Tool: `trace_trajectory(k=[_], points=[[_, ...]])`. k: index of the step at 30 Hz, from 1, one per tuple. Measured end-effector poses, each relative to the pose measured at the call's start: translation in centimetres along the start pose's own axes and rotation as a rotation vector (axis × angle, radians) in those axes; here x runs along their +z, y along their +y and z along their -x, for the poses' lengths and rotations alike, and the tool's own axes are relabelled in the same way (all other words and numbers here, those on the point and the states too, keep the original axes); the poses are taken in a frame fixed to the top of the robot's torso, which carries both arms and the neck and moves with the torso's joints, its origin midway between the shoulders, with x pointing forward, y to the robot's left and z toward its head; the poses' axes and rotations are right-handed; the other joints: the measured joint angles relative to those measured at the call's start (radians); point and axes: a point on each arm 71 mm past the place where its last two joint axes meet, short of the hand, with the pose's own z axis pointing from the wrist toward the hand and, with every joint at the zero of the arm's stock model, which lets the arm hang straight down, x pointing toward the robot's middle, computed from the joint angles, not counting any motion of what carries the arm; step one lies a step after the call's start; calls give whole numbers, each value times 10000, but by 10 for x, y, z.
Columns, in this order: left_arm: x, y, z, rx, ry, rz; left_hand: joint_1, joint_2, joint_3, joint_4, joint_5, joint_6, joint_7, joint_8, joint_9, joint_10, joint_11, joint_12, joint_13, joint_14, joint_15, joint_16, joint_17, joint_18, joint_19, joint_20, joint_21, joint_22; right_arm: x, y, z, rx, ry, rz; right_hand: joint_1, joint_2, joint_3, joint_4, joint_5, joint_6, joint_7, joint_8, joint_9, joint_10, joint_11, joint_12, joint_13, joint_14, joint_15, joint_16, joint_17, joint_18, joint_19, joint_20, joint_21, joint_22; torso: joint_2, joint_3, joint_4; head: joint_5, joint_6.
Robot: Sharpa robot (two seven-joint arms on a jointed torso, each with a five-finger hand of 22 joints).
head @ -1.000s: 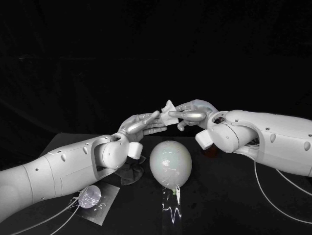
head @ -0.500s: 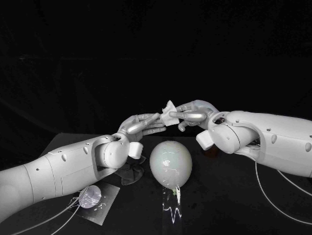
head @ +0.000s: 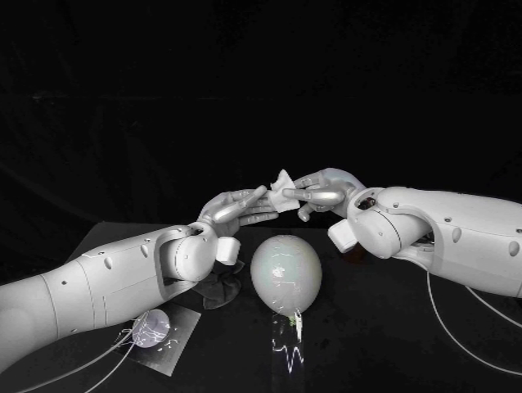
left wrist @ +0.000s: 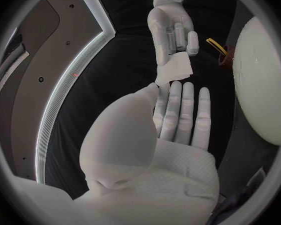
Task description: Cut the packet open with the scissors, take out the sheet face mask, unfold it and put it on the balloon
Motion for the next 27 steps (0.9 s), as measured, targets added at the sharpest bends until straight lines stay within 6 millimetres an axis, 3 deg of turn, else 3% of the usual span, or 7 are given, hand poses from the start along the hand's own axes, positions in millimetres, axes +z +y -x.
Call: trace_trajectory(k=[4,10,20,27], points=[[0,0,0,3,-5,55,-601,-163,-252,299,0,-56,56,-69,-8,35,36,0,0,-1,0,42,36,-2,89,-19,0,-4,0,0,0,-36,8,14,-1,-1,0,0,0,-3,-1,0,0,0,0,0,1,0,1,-1,1,-2,0,0,0,-5,1,0,1,-7,4],[0,2,0,42,-45,216,-1261,-351,-785,257,0,-56,56,-69,-12,108,37,0,52,-1,1,102,97,-5,213,-70,73,-4,-1,0,-1,-63,4,48,-2,-21,28,-32,-1,7,-38,1,0,0,0,0,3,-1,1,5,8,-7,0,0,0,-3,1,5,4,-8,5],[0,3,1,156,-141,478,-1248,-354,-939,157,0,-58,122,-146,-22,143,73,0,95,-1,1,219,165,-10,402,-115,154,12,-2,0,-1,-65,-31,145,-29,9,17,-44,-20,3,-41,1,0,0,0,-1,10,-1,1,7,7,-72,0,0,0,2,1,5,-4,4,12],[0,4,1,232,-184,605,-845,-340,-920,89,0,-22,157,-146,-22,143,72,0,110,35,-34,258,193,-13,464,-107,154,11,-2,0,-1,-62,-40,215,-42,23,15,-45,-40,3,-31,1,0,0,0,-2,9,-1,2,4,1,-75,0,1,-1,4,1,5,0,-2,33]])
